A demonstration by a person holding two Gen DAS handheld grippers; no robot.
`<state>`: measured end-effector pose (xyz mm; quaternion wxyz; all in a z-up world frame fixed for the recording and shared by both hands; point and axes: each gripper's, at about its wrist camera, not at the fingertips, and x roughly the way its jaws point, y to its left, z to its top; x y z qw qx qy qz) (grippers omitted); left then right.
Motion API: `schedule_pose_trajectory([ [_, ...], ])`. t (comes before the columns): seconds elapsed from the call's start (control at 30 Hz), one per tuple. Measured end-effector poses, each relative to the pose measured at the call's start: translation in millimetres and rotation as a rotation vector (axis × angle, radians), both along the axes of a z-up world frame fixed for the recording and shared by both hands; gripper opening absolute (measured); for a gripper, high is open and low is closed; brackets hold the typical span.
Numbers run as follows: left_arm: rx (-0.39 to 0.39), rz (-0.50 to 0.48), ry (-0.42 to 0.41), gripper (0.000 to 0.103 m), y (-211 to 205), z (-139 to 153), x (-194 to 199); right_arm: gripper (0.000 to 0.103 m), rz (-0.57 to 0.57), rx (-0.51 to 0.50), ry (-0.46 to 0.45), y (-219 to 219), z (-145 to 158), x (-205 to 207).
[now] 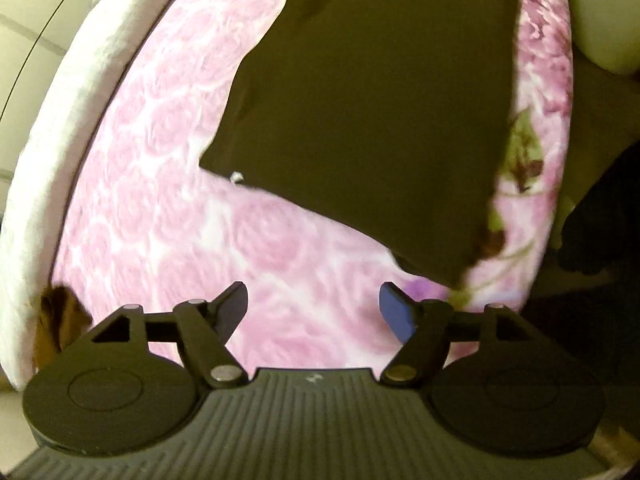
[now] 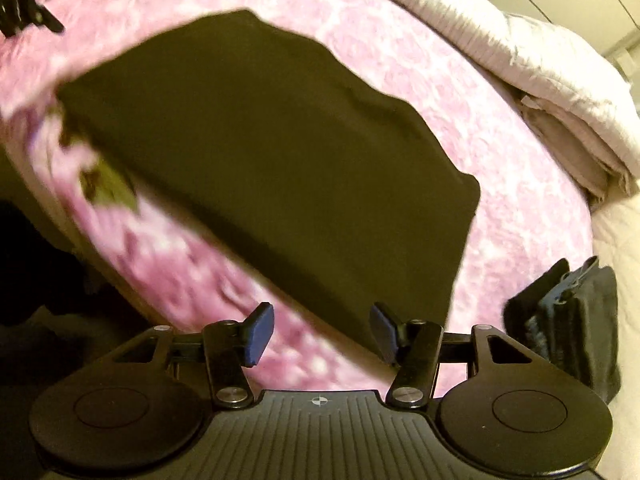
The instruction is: Fold clothes
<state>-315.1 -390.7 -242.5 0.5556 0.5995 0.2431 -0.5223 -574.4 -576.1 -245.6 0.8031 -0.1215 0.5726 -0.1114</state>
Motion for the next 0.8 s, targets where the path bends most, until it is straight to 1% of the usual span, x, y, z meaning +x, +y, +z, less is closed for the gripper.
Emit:
schedule_pose_trajectory([
  [0.07, -0.005, -0.09, -0.024, 0.069, -4, -7, 12, 0.057, -0.045, 0.027, -0.026, 20, 1, 13],
  [0.1, -0.013, -0.163, -0.045, 0.069, -5, -12, 18, 0.057, -0.062, 0.04, -0.034, 31, 1, 21],
  [0.17, -0.031, -0.332, -0.091, 0.07, -3, -24, 30, 0.057, -0.097, 0.066, -0.05, 55, -1, 36],
  [0.27, -0.068, -0.626, -0.162, 0.071, 3, -48, 53, 0.057, -0.157, 0.081, -0.069, 90, -8, 71],
  [0.33, -0.094, -0.799, -0.225, 0.071, 5, -66, 71, 0.057, -0.227, 0.088, -0.082, 115, -15, 94],
  [0.37, -0.115, -0.869, -0.256, 0.071, 5, -75, 79, 0.057, -0.264, 0.097, -0.091, 126, -19, 105],
  [0.43, -0.158, -0.977, -0.282, 0.071, 0, -89, 94, 0.057, -0.316, 0.108, -0.1, 145, -29, 126],
  [0.5, -0.178, -1.052, -0.293, 0.071, -7, -103, 106, 0.057, -0.355, 0.116, -0.106, 163, -37, 145],
  [0.57, -0.192, -1.099, -0.29, 0.071, -17, -117, 116, 0.057, -0.37, 0.125, -0.104, 180, -44, 157],
  [0.6, -0.207, -1.117, -0.283, 0.076, -21, -122, 121, 0.057, -0.37, 0.122, -0.098, 188, -48, 162],
  [0.67, -0.24, -1.15, -0.274, 0.081, -28, -128, 128, 0.057, -0.34, 0.065, -0.072, 207, -58, 170],
  [0.73, -0.264, -1.172, -0.273, 0.079, -34, -129, 134, 0.057, -0.3, 0.007, -0.04, 223, -68, 174],
  [0.8, -0.265, -1.188, -0.274, 0.068, -41, -132, 137, 0.057, -0.272, -0.046, -0.016, 232, -80, 175],
])
